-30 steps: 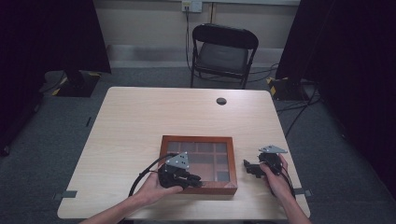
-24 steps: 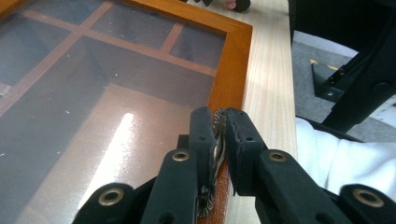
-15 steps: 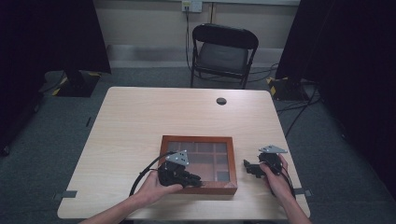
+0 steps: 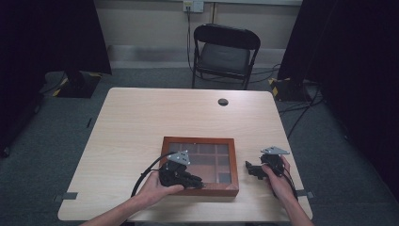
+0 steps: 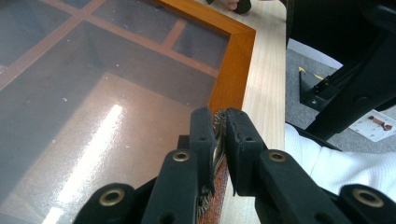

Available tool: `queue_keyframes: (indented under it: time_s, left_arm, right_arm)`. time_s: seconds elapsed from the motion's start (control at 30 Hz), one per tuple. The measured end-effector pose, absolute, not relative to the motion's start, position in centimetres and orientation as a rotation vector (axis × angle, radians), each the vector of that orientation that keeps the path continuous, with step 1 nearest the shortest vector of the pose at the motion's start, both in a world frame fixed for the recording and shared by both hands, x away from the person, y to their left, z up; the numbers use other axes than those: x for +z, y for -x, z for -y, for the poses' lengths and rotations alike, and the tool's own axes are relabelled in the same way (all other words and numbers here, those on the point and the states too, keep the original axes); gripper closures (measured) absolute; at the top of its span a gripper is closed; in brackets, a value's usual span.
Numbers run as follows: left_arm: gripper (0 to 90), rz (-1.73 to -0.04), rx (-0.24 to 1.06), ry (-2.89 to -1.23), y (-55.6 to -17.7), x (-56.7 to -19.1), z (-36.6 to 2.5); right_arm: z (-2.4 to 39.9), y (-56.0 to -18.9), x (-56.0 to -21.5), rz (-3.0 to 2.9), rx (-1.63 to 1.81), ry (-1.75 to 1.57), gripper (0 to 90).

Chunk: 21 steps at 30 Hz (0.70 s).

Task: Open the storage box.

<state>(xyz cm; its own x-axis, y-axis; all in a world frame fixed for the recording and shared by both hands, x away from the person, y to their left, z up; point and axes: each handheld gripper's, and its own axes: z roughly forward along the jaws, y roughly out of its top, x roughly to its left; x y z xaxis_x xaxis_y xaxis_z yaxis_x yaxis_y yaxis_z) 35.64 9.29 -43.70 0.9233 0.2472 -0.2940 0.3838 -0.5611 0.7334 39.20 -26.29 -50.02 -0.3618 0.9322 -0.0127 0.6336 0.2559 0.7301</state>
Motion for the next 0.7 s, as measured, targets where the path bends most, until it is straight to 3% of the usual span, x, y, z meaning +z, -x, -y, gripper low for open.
queue_keyframes:
  time_s: [0.7]
  left_arm:
    - [81.5, -0.455, -0.216, -2.176, -36.4, -40.9, -9.4]
  right_arm:
    - [26.3, -39.2, -50.0, -2.088, 0.895, -1.420, 10.6]
